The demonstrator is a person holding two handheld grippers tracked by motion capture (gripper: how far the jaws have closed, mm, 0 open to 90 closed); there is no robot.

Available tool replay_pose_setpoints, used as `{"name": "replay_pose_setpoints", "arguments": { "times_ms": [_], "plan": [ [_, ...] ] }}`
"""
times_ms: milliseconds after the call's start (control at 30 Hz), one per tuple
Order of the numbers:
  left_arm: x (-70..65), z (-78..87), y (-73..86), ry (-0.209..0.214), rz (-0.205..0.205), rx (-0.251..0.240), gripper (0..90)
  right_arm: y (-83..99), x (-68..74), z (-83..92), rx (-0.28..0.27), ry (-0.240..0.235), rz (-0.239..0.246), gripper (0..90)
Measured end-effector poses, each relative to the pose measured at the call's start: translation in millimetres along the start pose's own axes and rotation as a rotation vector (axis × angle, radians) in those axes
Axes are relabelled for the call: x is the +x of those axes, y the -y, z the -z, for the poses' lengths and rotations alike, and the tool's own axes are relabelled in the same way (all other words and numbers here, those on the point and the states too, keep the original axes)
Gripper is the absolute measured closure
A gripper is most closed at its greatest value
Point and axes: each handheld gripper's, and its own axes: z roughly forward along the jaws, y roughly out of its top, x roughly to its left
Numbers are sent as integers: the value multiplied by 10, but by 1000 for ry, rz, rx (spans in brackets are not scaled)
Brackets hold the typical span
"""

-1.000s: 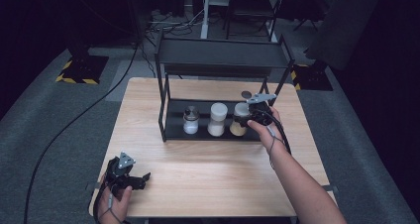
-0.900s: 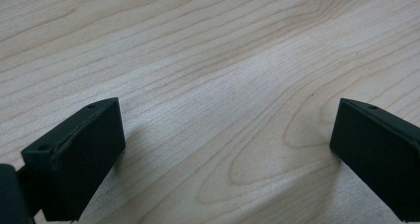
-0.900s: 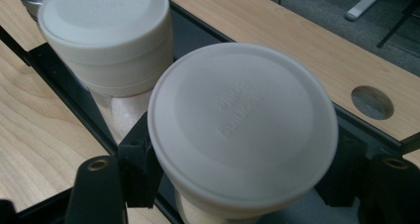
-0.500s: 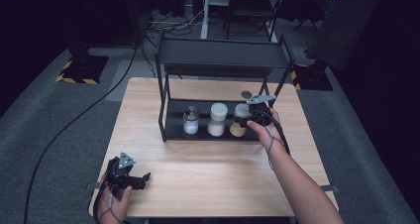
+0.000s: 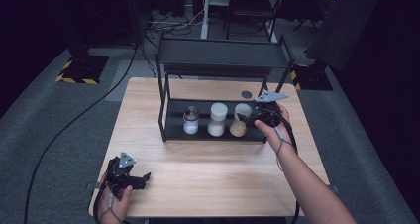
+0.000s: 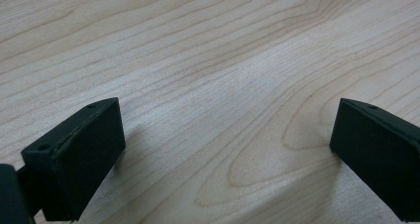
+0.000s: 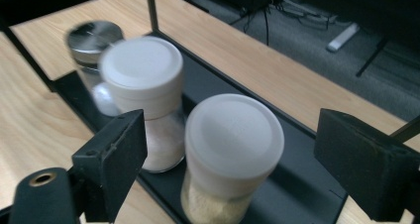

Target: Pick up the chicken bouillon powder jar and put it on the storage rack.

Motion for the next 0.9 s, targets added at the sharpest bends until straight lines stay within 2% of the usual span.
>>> {"name": "replay_pose_setpoints", "arguments": {
  "times_ms": [100, 133, 167, 200, 300, 400, 433, 700, 900],
  "plan": [
    [-2, 0, -4, -1, 1, 2, 0, 12, 10, 100, -12, -5, 2, 133],
    [-2, 0, -4, -1, 1, 2, 0, 39, 15, 218, -29, -14, -3, 127],
    [-2, 0, -4, -1, 1, 2, 0, 39, 15, 218, -29, -14, -3, 127],
    [-3, 0, -1, -1, 1, 1, 0, 76, 23, 314, -41, -27, -6, 124],
    [-3, -1, -1, -1, 1, 1, 0, 146, 78, 436, -44, -32, 15, 124],
    [-3, 0, -2, -1, 1, 1, 0, 201, 101, 511, -49, -39, 20, 124],
    [-2, 0, 0, 0, 0, 0, 0, 252, 116, 584, -55, -46, 18, 121],
    [-4, 0, 4, -1, -1, -2, 0, 389, 175, 795, -63, -55, 15, 117],
    [-8, 2, 8, -1, 2, -3, 0, 475, 194, 928, -34, -50, 36, 93]
  ]
}}
